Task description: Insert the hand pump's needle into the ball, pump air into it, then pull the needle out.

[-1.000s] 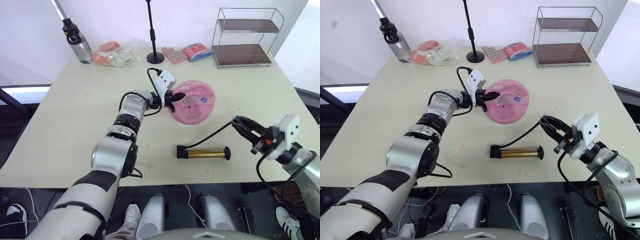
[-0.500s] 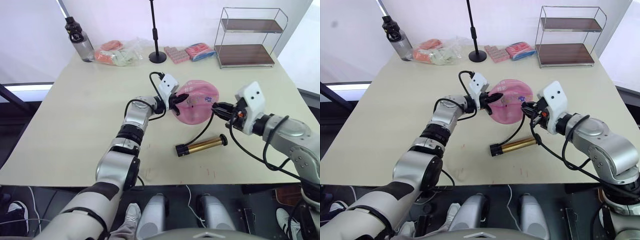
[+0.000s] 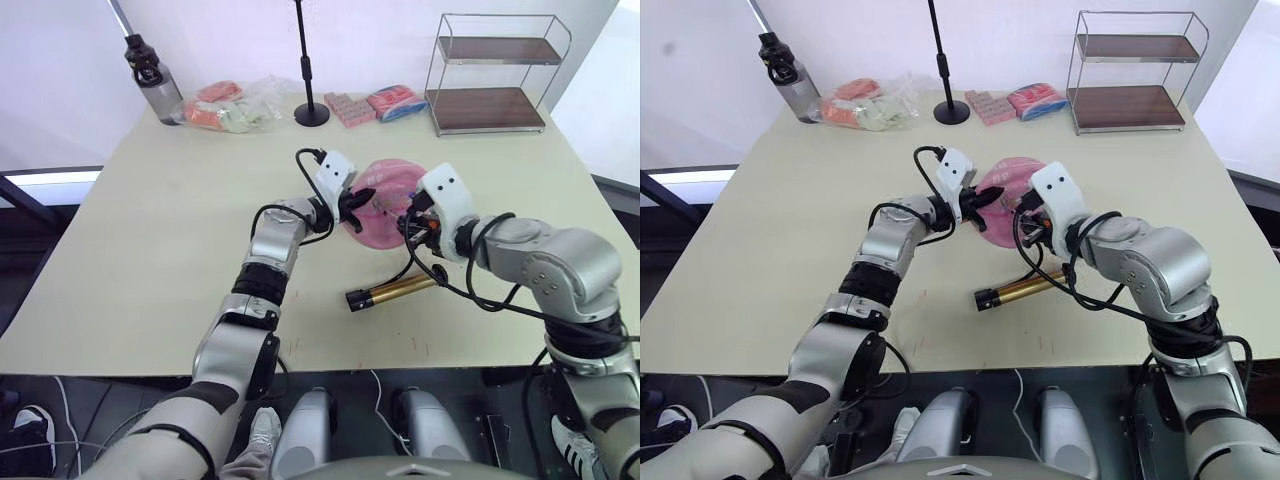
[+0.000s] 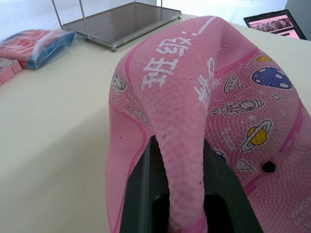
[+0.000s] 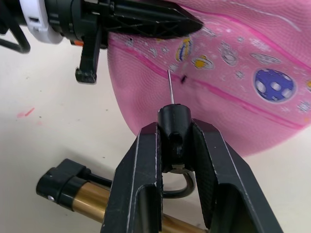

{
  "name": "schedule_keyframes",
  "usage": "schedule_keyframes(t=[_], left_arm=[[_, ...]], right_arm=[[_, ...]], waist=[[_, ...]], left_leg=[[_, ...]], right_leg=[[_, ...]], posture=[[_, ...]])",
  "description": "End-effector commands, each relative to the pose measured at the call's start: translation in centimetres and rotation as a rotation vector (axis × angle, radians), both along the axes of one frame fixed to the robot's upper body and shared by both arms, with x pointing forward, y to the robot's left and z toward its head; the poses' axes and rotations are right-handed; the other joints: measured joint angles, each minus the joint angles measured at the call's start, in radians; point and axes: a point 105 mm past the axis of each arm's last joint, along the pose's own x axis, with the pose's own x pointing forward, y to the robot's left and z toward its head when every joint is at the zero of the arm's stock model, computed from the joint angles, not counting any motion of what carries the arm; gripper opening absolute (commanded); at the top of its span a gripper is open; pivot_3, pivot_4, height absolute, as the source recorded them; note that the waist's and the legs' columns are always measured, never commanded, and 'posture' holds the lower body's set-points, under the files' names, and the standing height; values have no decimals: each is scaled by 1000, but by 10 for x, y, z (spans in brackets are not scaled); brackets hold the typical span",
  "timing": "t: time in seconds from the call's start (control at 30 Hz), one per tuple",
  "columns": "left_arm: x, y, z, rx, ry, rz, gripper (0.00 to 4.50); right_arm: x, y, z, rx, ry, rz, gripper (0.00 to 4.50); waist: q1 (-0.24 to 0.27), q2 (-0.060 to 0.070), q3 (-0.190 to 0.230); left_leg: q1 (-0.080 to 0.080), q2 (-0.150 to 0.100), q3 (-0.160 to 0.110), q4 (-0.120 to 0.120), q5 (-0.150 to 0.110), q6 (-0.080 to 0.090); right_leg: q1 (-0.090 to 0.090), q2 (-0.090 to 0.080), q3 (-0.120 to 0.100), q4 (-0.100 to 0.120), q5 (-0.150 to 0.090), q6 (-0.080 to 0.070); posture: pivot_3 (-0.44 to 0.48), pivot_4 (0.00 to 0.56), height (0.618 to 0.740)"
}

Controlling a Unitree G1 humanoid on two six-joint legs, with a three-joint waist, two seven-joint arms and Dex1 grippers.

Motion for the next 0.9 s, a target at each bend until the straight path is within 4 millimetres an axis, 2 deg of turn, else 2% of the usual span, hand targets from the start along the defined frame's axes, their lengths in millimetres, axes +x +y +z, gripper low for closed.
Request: schedule_keyframes(t=[0.03,0.47,0.9], left_arm=[[-5,-8,10,-11,-31,-24,47],[-6,-7,6,-8,-20,-13,47],[-6,-7,5,-4,-19,-14,47]], right_arm=[[3,3,8,9,-22,-33,345],[11,3,-9,-14,33,-142,345],[9,9,-18,-45,44,-97,345]], waist=[[0,0,0],[-3,0,0],[-4,0,0]], left_leg=[[0,0,0,0,0,0],[0,0,0,0,0,0],[0,0,0,0,0,0]], right_leg=[[0,0,0,0,0,0],[-1,0,0,0,0,0],[-1,0,0,0,0,0]], posture=[[0,150,740],[0,150,740],[0,150,740]])
